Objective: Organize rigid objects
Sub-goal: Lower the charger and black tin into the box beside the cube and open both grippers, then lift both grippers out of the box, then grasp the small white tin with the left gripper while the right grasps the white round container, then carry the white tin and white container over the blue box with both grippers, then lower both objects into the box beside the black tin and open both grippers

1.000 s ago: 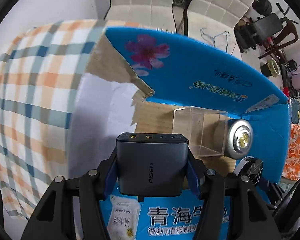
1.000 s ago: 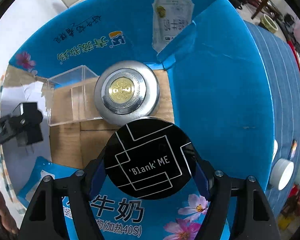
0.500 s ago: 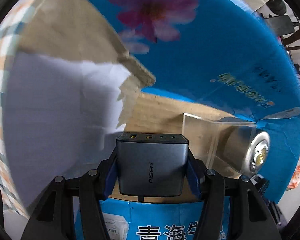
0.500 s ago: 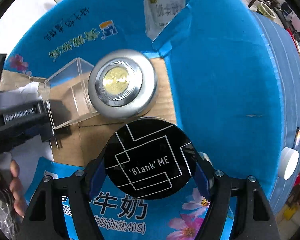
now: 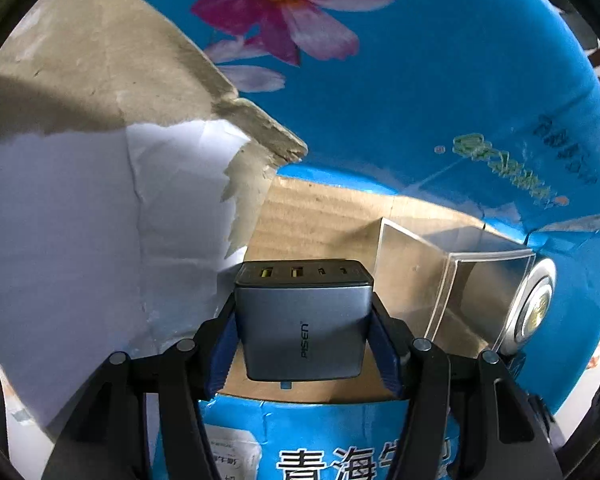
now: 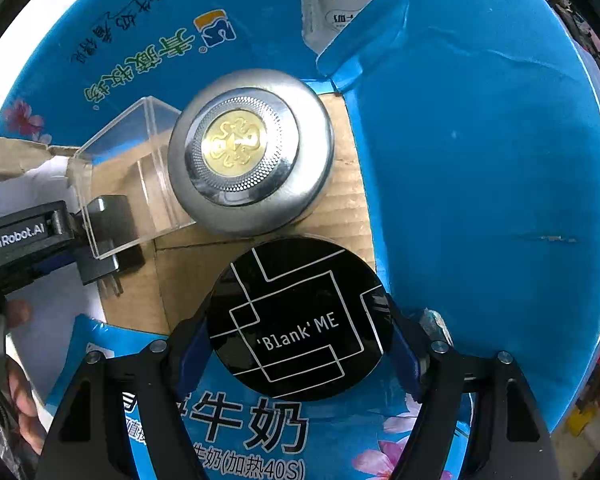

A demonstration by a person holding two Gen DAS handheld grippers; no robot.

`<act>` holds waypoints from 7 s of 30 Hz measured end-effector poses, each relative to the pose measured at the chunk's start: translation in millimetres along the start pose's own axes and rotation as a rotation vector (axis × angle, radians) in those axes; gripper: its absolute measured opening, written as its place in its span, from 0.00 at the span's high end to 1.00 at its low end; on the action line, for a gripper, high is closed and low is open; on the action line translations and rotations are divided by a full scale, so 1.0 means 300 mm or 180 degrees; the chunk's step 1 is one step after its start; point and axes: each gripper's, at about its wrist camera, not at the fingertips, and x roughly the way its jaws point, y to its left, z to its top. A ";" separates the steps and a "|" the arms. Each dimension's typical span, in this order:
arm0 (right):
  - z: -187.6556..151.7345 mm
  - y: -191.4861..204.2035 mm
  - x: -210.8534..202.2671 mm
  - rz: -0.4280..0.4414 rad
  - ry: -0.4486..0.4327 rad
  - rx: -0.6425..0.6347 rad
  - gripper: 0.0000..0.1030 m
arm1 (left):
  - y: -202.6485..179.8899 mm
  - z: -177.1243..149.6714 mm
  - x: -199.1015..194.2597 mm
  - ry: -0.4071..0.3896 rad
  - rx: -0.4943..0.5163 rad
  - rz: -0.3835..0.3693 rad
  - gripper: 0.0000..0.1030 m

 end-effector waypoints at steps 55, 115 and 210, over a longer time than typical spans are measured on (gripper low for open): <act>-0.549 -0.014 -0.797 -0.0010 -0.1424 -0.0805 0.00 | -0.077 -0.708 -0.705 -0.1982 0.0537 0.0457 0.00; -0.225 -1.272 -0.017 0.0199 -0.0023 0.0861 0.18 | -1.320 -0.325 0.312 0.0005 0.2489 0.1632 0.01; -0.070 -0.020 -0.116 -0.0526 -0.0477 -0.0419 0.30 | -0.079 -0.242 0.009 -0.0380 0.0035 -0.0339 0.39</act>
